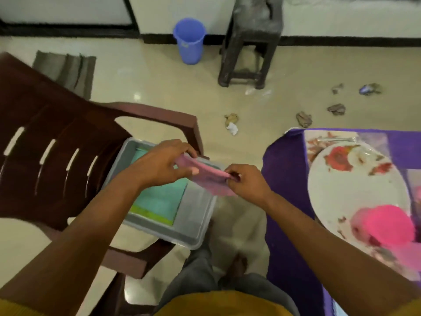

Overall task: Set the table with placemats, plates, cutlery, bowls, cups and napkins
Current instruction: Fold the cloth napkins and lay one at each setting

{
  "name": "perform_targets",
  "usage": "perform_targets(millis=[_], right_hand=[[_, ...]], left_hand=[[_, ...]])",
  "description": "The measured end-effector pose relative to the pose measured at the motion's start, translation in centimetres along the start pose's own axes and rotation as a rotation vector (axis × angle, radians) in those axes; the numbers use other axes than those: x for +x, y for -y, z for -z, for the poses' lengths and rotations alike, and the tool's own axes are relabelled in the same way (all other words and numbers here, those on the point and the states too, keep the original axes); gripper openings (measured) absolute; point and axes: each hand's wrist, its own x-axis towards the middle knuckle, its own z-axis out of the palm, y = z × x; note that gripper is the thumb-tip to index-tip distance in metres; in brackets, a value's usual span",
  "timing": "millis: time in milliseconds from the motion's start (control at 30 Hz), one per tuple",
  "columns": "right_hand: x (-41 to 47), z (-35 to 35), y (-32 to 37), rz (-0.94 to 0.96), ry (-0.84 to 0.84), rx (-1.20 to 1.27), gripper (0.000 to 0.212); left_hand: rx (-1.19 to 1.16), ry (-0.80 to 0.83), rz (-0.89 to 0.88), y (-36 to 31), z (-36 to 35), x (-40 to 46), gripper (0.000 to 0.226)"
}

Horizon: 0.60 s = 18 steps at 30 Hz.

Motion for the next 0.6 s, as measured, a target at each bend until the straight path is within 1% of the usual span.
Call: perform_targets(millis=[33, 67, 100, 133, 200, 333, 400, 500, 600], right_hand=[[-1.7, 1.6, -0.6, -0.026, -0.063, 0.047, 0.012], [-2.7, 2.7, -0.9, -0.037, -0.105, 0.092, 0.013], [-4.2, 4.2, -1.3, -0.057, -0.162, 0.142, 0.015], [-5.7, 5.5, -1.7, -0.084, -0.222, 0.196, 0.014], [-8.7, 7.8, -2.6, -0.138, -0.336, 0.272, 0.013], [-14.4, 10.8, -3.4, -0.221, -0.526, 0.395, 0.019], [-16.8, 11.4, -3.5, -0.231, -0.571, 0.417, 0.016], [-21.2, 11.5, -4.0, -0.259, -0.632, 0.418, 0.013], [-25.2, 10.9, -4.4, -0.292, -0.695, 0.508, 0.017]], left_hand=[[0.059, 0.025, -0.038, -0.8, 0.0, 0.9, 0.038], [0.104, 0.044, -0.034, -1.0, 0.1, 1.4, 0.043], [0.127, 0.06, -0.052, -1.9, 0.2, 2.4, 0.043], [0.143, 0.093, -0.06, -2.9, 0.4, 3.2, 0.039], [0.148, 0.151, -0.13, -5.2, 0.6, 5.1, 0.031], [0.088, 0.245, -0.228, -9.3, 0.8, 8.3, 0.035], [0.086, 0.267, -0.266, -11.3, 0.6, 9.7, 0.038], [0.081, 0.313, -0.351, -14.9, -0.7, 11.7, 0.016], [0.079, 0.379, -0.376, -17.9, -1.9, 12.9, 0.008]])
